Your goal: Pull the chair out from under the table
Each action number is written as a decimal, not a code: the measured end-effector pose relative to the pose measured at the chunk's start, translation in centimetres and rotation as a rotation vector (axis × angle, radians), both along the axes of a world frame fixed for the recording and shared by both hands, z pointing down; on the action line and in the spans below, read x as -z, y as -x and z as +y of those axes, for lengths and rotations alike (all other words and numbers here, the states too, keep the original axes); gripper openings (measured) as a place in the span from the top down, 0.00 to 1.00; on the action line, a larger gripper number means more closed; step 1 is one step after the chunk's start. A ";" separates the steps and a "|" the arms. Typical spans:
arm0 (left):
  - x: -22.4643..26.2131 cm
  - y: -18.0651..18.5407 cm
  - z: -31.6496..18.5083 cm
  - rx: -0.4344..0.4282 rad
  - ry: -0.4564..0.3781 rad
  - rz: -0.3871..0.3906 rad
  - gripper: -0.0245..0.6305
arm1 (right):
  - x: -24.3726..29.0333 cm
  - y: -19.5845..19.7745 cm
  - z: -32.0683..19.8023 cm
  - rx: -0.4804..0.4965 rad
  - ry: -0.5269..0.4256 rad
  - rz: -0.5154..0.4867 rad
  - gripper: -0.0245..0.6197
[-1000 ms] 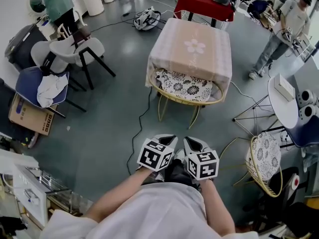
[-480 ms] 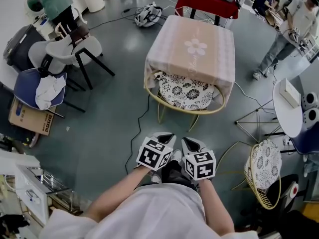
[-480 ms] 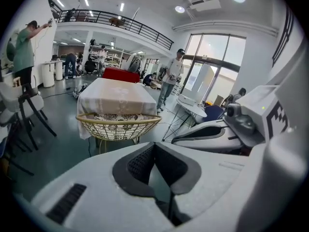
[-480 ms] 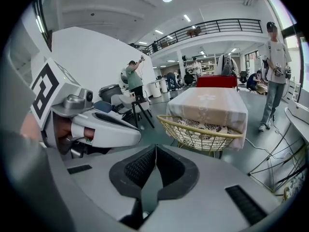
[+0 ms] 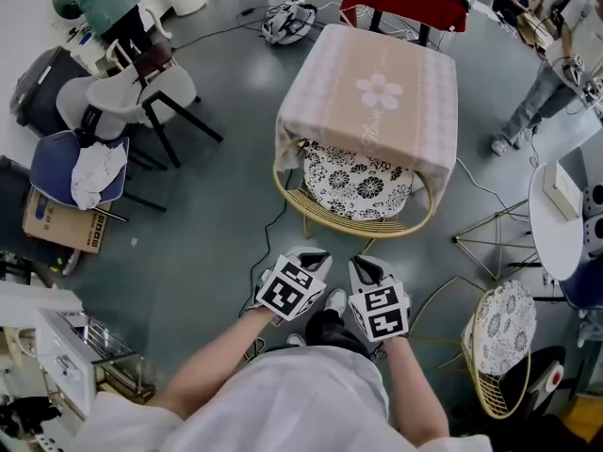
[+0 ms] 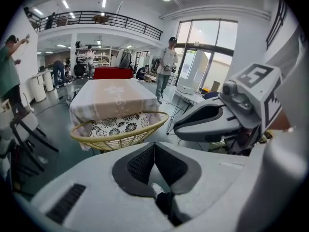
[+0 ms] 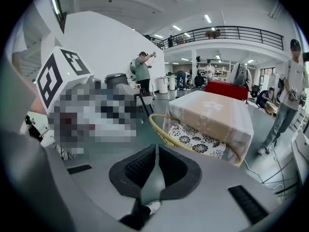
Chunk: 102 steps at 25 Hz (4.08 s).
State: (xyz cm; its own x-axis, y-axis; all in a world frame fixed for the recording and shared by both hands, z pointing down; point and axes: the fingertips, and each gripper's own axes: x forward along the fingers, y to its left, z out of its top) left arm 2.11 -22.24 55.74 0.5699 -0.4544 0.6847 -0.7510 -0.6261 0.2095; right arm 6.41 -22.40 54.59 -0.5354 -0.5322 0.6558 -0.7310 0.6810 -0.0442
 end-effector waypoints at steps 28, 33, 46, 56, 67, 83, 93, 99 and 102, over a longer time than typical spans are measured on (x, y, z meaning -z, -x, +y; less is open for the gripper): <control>-4.5 4.3 -6.6 -0.517 -0.148 -0.474 0.83 | -4.3 -0.4 -4.8 0.446 -0.114 0.439 0.84; -5.9 4.9 -6.9 -0.650 -0.164 -0.509 0.79 | -5.5 -0.1 -5.2 0.460 -0.112 0.520 0.81; -8.3 4.2 -7.8 -0.904 -0.238 -0.566 0.75 | -8.2 1.2 -6.4 0.566 -0.110 0.717 0.79; -9.4 3.4 -7.6 -1.016 -0.281 -0.575 0.75 | -10.3 0.9 -7.1 0.565 -0.113 0.866 0.83; -9.5 3.0 -8.1 -1.070 -0.245 -0.579 0.87 | -10.6 0.6 -7.7 0.559 -0.092 0.959 0.87; -9.7 3.1 -7.7 -1.056 -0.264 -0.643 0.88 | -10.6 0.4 -7.2 0.571 -0.095 0.998 0.90; -10.0 3.4 -4.6 -1.054 -0.247 -0.664 0.88 | -10.7 0.8 -3.9 0.600 -0.097 0.966 0.91; -9.9 3.5 -2.0 -1.047 -0.238 -0.671 0.88 | -10.6 0.8 -1.5 0.618 -0.107 0.968 0.91; -10.0 3.4 -0.9 -1.035 -0.236 -0.672 0.88 | -10.7 0.8 -0.5 0.627 -0.110 0.967 0.91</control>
State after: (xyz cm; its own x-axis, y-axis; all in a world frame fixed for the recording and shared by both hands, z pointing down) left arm -1.33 -23.13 65.76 0.3027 -0.1545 0.9405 0.1992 -0.9547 -0.2209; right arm 5.66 -22.87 65.27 -0.0254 -0.4303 0.9023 0.0403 0.9015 0.4310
